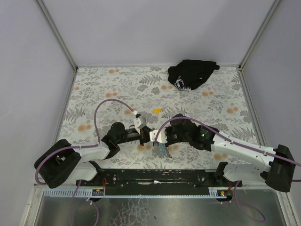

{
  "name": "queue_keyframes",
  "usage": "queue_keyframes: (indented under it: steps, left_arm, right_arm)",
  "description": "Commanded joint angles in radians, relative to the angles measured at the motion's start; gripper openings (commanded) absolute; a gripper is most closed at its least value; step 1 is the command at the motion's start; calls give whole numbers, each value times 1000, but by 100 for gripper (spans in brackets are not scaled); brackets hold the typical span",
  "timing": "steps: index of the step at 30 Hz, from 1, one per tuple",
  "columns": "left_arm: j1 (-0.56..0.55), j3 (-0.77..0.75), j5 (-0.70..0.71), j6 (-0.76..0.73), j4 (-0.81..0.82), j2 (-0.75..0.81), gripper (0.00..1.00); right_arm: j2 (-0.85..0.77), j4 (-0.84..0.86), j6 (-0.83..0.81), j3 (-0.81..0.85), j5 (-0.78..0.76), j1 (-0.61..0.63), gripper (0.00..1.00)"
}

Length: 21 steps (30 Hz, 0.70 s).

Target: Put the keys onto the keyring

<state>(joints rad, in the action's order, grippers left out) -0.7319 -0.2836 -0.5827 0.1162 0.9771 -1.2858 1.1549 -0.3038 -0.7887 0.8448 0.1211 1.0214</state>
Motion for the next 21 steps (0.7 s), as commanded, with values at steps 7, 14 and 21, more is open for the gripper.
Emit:
queue_keyframes:
  steps: [7, 14, 21]
  left_arm:
    - [12, 84, 283, 259, 247, 35, 0]
    - [-6, 134, 407, 364, 410, -16, 0]
    - [-36, 165, 477, 420, 569, -90, 0]
  right_arm:
    - [-83, 178, 2, -136, 11, 8, 0]
    - [-82, 320, 12, -223, 57, 13, 0]
    - [-18, 412, 21, -251, 36, 21, 0]
